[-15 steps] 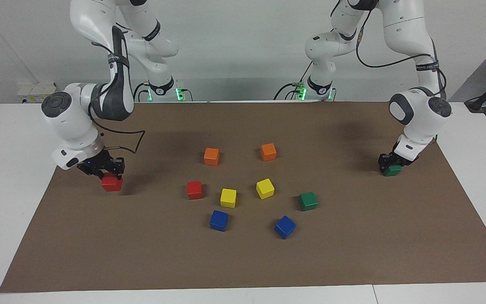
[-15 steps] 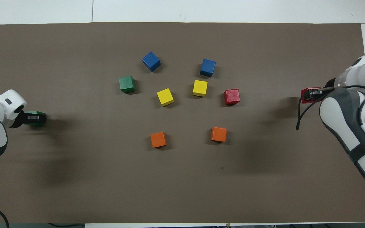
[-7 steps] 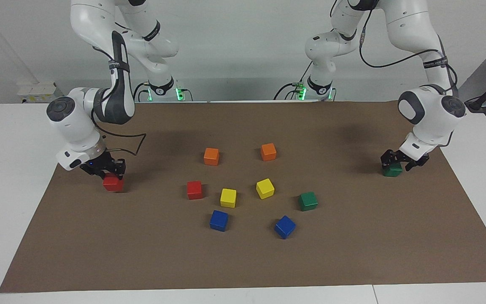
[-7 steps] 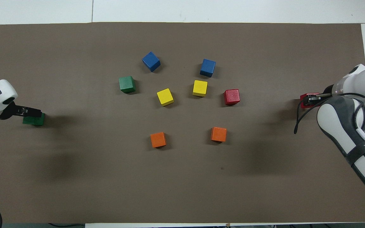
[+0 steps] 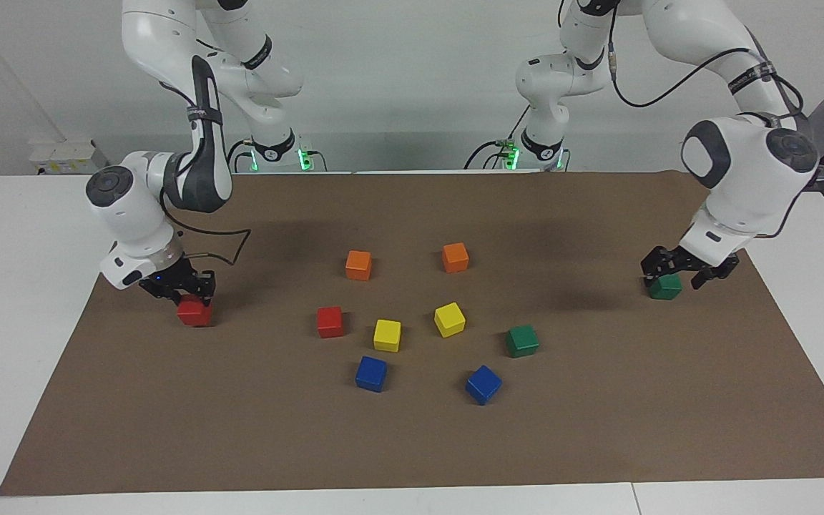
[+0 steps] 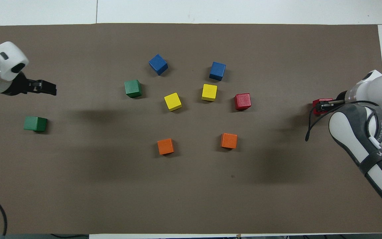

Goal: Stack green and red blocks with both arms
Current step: 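Reach the left gripper to the other green cube and grasp it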

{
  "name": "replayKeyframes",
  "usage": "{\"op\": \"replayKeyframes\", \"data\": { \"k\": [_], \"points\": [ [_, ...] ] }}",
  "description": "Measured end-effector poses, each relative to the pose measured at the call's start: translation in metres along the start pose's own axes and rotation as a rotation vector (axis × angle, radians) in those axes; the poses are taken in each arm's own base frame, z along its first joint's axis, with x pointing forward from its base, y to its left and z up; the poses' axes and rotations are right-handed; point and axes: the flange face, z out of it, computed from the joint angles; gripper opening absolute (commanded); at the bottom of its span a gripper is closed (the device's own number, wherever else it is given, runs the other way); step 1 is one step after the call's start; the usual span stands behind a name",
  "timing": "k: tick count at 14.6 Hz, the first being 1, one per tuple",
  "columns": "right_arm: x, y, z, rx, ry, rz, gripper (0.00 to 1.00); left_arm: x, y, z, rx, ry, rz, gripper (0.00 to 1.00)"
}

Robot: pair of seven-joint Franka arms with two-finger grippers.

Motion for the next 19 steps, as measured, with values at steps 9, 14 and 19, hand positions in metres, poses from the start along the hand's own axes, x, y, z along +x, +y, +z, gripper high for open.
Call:
{"op": "replayKeyframes", "data": {
  "k": [9,14,19],
  "points": [
    [-0.003,-0.001,0.017,0.000,0.004,0.000,0.00,0.044,0.185,0.061,-0.058,-0.010,-0.143,1.00],
    [-0.003,-0.001,0.018,0.000,0.003,0.000,0.30,0.062,0.191,0.106,-0.068,0.033,-0.155,1.00],
    [-0.003,-0.001,0.019,0.000,0.001,-0.001,1.00,0.064,0.193,0.124,-0.066,0.057,-0.173,1.00]
  ]
}}
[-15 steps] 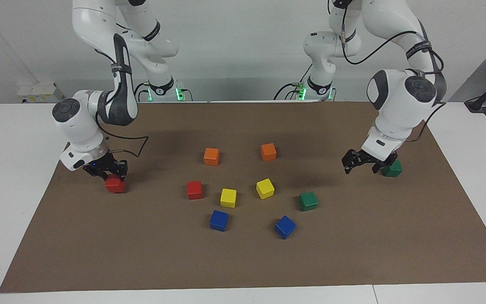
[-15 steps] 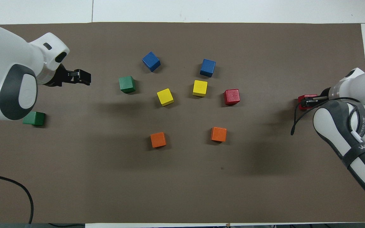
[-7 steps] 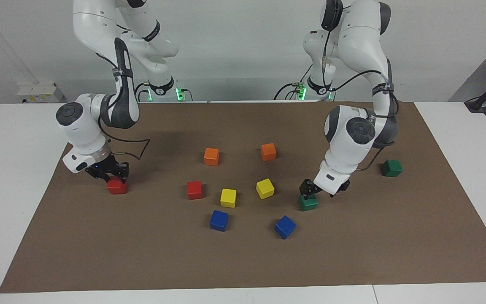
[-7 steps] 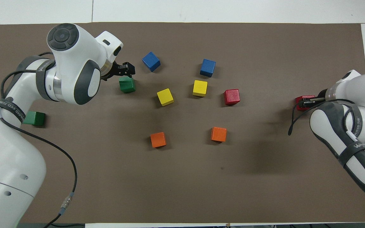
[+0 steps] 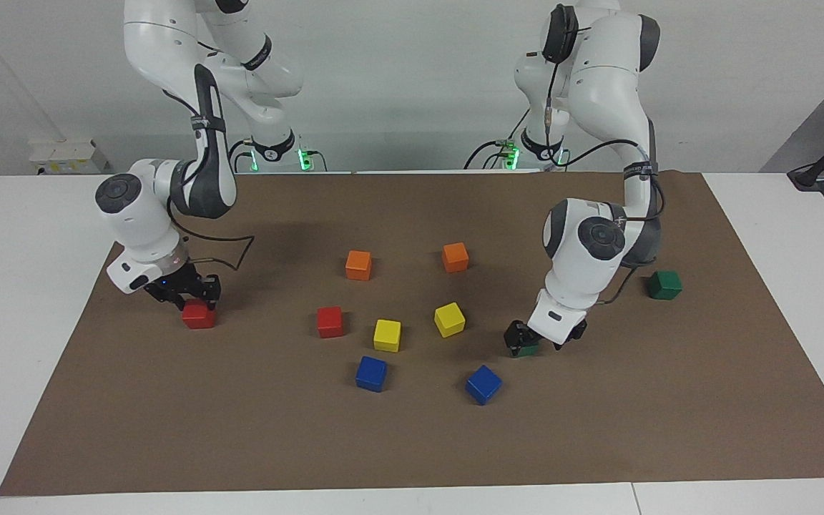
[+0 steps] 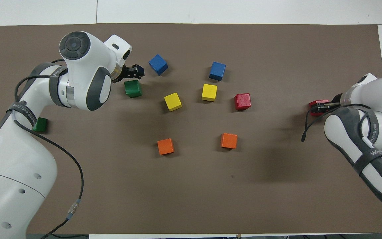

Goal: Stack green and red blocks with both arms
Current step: 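Lift the green cube with the left gripper while the right gripper reaches red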

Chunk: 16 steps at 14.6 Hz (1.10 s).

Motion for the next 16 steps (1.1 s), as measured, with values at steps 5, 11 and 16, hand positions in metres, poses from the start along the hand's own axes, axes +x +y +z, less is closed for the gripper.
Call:
{"op": "replayKeyframes", "data": {
  "k": [5,11,16],
  "points": [
    [0.013,-0.001,-0.056,0.006,-0.044,-0.006,1.00,-0.011,0.008,0.025,0.027,-0.031,0.009,1.00],
    [0.027,-0.041,-0.169,0.003,-0.007,-0.045,1.00,-0.011,0.007,0.026,0.034,-0.037,0.003,0.00],
    [0.037,-0.159,-0.194,0.012,0.012,0.018,1.00,-0.013,0.008,0.026,0.042,-0.049,0.008,0.00]
  ]
}}
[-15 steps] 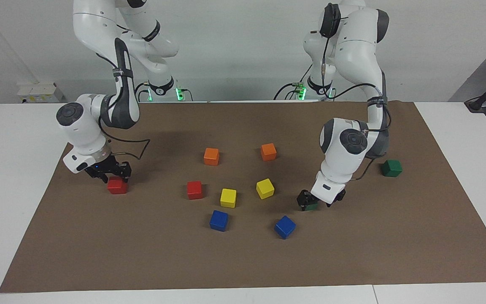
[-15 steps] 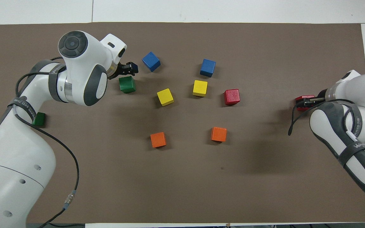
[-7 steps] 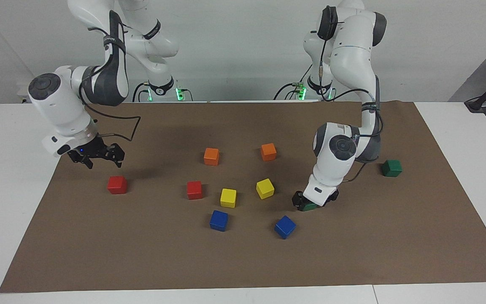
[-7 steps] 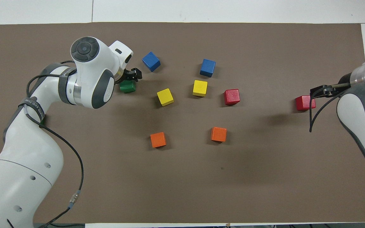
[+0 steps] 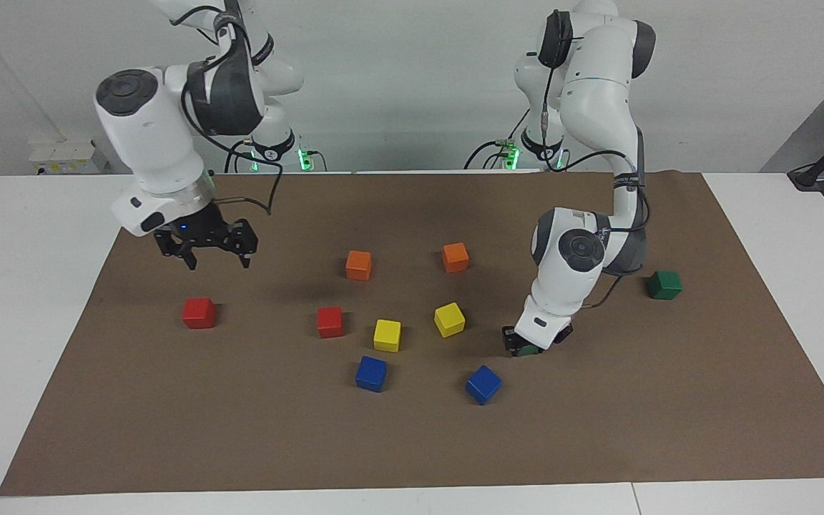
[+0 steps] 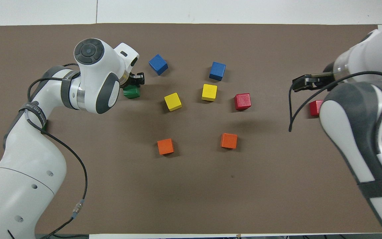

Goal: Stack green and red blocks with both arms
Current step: 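Lift the green cube with the left gripper while the right gripper reaches red, then stack the green cube on green with the left gripper while the right gripper carries red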

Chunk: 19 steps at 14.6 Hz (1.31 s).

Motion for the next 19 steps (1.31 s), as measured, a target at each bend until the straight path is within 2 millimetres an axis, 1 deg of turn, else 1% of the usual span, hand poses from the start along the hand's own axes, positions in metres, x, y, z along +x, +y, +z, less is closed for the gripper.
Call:
{"op": "replayKeyframes", "data": {
  "k": [1,2,3,4,5,7,10,12,14,16,17,18,19],
  "points": [
    [-0.002,-0.030,0.005,0.003,0.003,0.003,1.00,0.000,-0.001,0.000,0.004,-0.008,-0.001,0.00],
    [-0.003,-0.056,0.012,0.007,0.012,-0.003,1.00,0.001,-0.005,-0.003,0.008,-0.011,-0.007,0.00],
    [-0.002,-0.074,0.022,0.012,0.020,-0.008,1.00,0.005,-0.012,-0.008,0.013,-0.012,-0.018,0.00],
    [0.002,-0.085,0.034,0.017,0.031,-0.009,1.00,0.009,-0.025,-0.018,0.017,-0.011,-0.027,0.00],
    [0.007,-0.091,0.049,0.020,0.037,-0.013,1.00,0.014,-0.040,-0.031,0.021,-0.011,-0.026,0.00],
    [0.014,-0.102,0.078,0.024,0.040,-0.002,1.00,0.020,-0.083,-0.064,0.028,-0.023,0.016,0.00],
    [0.019,-0.113,0.105,0.031,0.050,0.036,1.00,0.022,-0.160,-0.112,0.034,-0.051,0.122,0.00],
    [0.019,-0.121,0.119,0.035,0.056,0.045,1.00,0.016,-0.216,-0.134,0.033,-0.057,0.197,0.00],
    [0.020,-0.124,0.133,0.037,0.053,0.082,1.00,0.001,-0.276,-0.147,0.030,-0.064,0.265,0.00],
    [0.019,-0.126,0.144,0.033,0.038,0.111,1.00,-0.016,-0.326,-0.150,0.025,-0.074,0.310,0.00],
    [0.018,-0.126,0.150,0.029,0.029,0.116,1.00,-0.023,-0.343,-0.150,0.022,-0.076,0.320,0.00],
    [0.016,-0.125,0.157,0.024,0.018,0.116,1.00,-0.028,-0.357,-0.147,0.022,-0.067,0.325,0.00],
    [0.014,-0.124,0.162,0.020,0.007,0.116,1.00,-0.032,-0.364,-0.141,0.024,-0.051,0.324,0.00]
  ]
}}
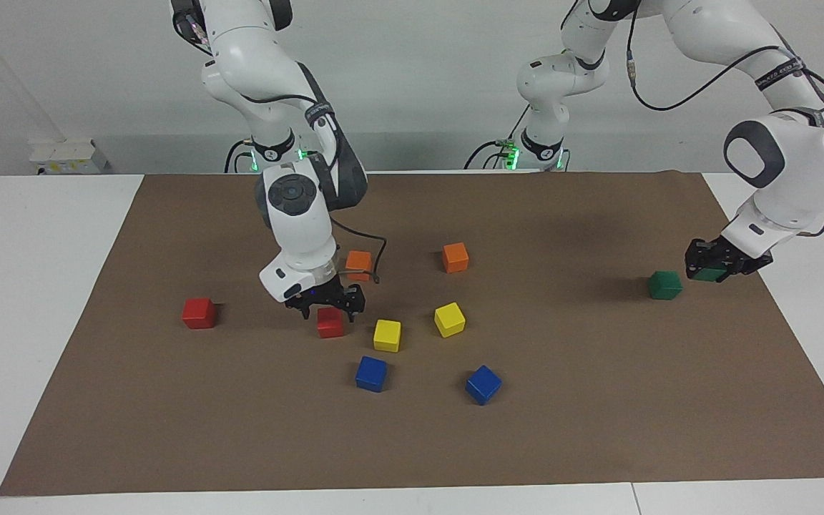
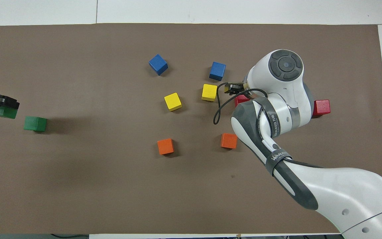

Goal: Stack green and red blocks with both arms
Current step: 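Stack the green cube on green with the left gripper while the right gripper carries red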

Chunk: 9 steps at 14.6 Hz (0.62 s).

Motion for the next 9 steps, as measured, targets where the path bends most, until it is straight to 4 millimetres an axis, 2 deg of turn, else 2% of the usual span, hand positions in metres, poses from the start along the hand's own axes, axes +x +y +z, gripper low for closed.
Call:
{"op": "replayKeyframes", "data": {
  "k": [4,7,8,9],
  "points": [
    [-0.006,0.003,0.012,-0.007,-0.013,0.001,1.00,-0.025,-0.003,0.039,0.001,0.073,-0.054,0.00],
    [-0.014,0.007,0.029,-0.003,-0.007,-0.007,1.00,-0.034,0.003,0.049,0.005,0.083,-0.074,0.00],
    [-0.016,0.009,0.035,-0.003,-0.007,-0.017,0.98,-0.036,0.005,0.050,0.011,0.093,-0.074,0.00],
    [-0.018,0.011,0.038,-0.005,-0.009,-0.024,0.81,-0.037,0.007,0.051,0.019,0.107,-0.072,0.00]
  ]
}}
